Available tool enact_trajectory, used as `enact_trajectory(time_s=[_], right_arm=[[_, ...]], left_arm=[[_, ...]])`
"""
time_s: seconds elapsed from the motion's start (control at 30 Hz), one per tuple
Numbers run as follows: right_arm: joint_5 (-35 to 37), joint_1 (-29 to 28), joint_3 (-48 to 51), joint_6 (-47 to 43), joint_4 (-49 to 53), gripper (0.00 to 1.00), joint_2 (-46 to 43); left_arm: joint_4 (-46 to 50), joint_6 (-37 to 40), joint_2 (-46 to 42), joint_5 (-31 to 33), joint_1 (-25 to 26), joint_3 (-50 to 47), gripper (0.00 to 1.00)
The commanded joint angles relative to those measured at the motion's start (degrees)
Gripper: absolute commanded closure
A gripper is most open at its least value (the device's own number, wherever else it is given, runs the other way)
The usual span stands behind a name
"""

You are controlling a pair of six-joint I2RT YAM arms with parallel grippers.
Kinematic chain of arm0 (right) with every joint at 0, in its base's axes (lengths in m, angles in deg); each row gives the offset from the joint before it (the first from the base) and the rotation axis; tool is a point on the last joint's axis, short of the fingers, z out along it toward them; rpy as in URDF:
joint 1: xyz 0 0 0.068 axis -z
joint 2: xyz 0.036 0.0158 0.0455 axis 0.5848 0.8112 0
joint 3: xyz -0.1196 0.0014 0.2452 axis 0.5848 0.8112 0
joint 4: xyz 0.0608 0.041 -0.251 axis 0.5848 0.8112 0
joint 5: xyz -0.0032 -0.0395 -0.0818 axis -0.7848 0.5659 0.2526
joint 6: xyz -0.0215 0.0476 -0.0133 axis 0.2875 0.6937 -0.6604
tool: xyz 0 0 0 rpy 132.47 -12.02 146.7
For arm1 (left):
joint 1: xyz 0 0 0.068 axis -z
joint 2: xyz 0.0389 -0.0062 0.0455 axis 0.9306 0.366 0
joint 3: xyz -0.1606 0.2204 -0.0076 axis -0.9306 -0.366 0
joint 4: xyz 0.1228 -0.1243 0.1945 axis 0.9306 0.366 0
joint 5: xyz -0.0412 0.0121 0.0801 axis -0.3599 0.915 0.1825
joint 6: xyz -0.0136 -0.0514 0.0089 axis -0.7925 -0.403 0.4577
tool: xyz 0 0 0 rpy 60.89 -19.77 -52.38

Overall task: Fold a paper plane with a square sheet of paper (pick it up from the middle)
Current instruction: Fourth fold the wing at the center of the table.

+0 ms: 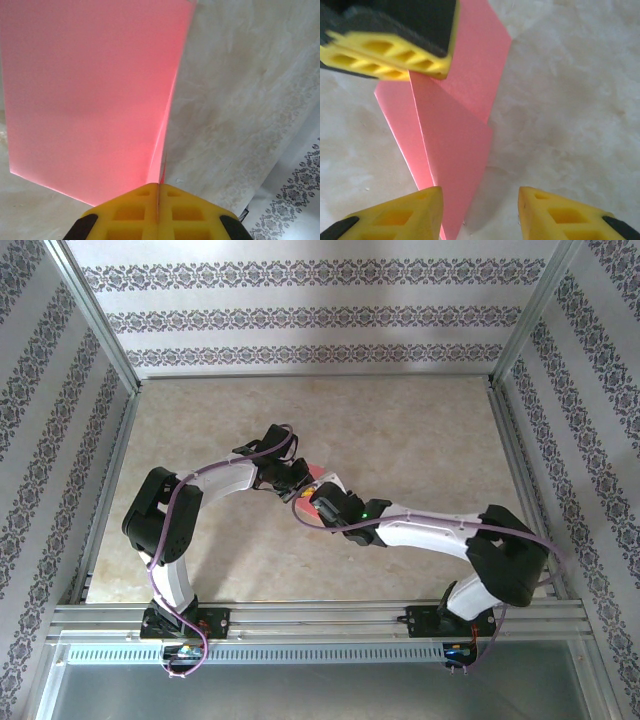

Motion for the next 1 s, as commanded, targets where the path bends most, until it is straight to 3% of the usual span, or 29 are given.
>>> enact_trajectory(time_s=[0.0, 0.37, 0.97], right_arm=[[-1.6, -0.4, 0.8, 1.3, 0.4, 0.55, -1.1], [-3.0, -0.6, -2.7, 1.8, -0.6, 0.56, 6.9], [1.7, -0.7, -4.4, 1.5, 0.4, 0.76, 12.2]], left_arm=[[2.3, -2.7, 0.4, 1.1, 0.7, 1.4, 0.99], [1.5, -5.2, 0.6, 1.2, 0.6, 0.9, 0.96], [1.4, -5.5, 0.5, 0.6, 0.6, 0.5, 0.95]])
